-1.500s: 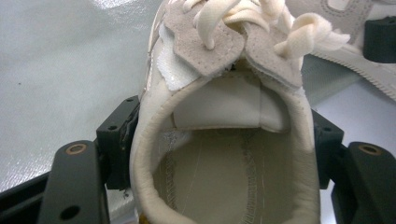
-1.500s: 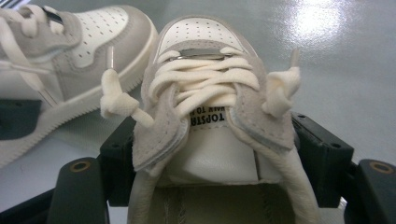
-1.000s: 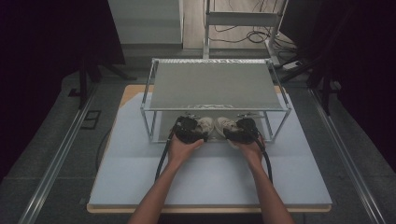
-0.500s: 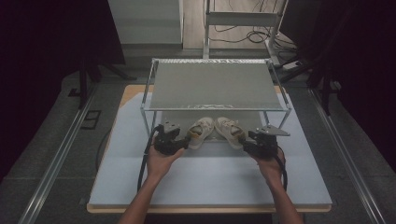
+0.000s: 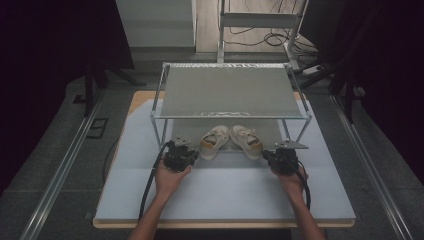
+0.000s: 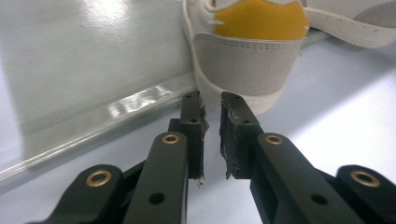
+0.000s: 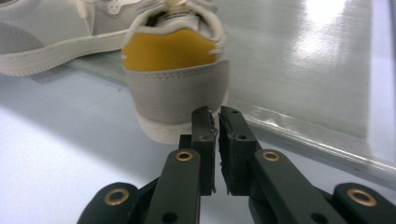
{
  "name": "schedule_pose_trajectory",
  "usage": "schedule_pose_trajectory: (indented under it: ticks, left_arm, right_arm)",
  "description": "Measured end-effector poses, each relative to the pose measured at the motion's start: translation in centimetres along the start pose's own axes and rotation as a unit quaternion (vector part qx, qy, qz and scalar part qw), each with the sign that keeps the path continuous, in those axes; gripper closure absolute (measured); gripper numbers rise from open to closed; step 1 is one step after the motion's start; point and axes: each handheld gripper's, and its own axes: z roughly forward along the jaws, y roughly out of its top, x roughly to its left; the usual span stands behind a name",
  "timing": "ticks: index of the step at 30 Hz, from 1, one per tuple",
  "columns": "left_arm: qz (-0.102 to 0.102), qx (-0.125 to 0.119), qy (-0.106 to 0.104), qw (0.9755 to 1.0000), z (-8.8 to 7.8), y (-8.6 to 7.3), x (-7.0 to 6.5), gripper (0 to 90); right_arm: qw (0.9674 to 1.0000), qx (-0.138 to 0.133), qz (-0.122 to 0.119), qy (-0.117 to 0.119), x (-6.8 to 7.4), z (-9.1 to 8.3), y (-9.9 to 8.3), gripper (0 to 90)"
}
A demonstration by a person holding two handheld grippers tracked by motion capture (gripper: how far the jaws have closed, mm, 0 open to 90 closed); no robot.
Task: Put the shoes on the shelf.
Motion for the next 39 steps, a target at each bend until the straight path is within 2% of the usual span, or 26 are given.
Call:
schedule_pose_trajectory:
  ticks: [7,11,13,20,29,35,39]
  left_arm:
    - [0.005,0.003,-0.012,0.9999,0.8,0.4,-0.9,79.5]
    - [0.008,0.004,-0.022,0.9997,1.0,0.4,-1.3,79.3]
    - [0.008,0.006,-0.032,0.9995,1.2,0.5,-1.8,79.1]
    - [0.027,0.012,-0.045,0.9985,2.0,1.2,-3.2,78.4]
    - [0.026,0.012,-0.056,0.998,2.6,1.6,-3.9,78.3]
    - [0.03,0.014,-0.055,0.9979,2.9,2.0,-4.4,78.3]
    - [0.028,0.013,-0.052,0.9981,3.0,2.2,-4.3,78.2]
  right_arm:
    - [1.0,-0.002,-0.001,0.009,0.2,-0.1,0.0,87.4]
    - [0.9996,-0.005,-0.009,0.027,0.8,0.0,0.0,87.8]
    - [0.9989,-0.007,-0.013,0.045,1.2,0.1,0.0,87.7]
    - [0.9963,-0.008,-0.032,0.079,3.3,1.0,0.3,87.0]
    - [0.9954,-0.01,-0.036,0.088,4.4,1.6,0.6,85.7]
    - [0.9952,-0.011,-0.036,0.09,4.5,1.8,0.7,85.8]
    - [0.9953,-0.01,-0.036,0.09,4.5,1.9,0.8,85.8]
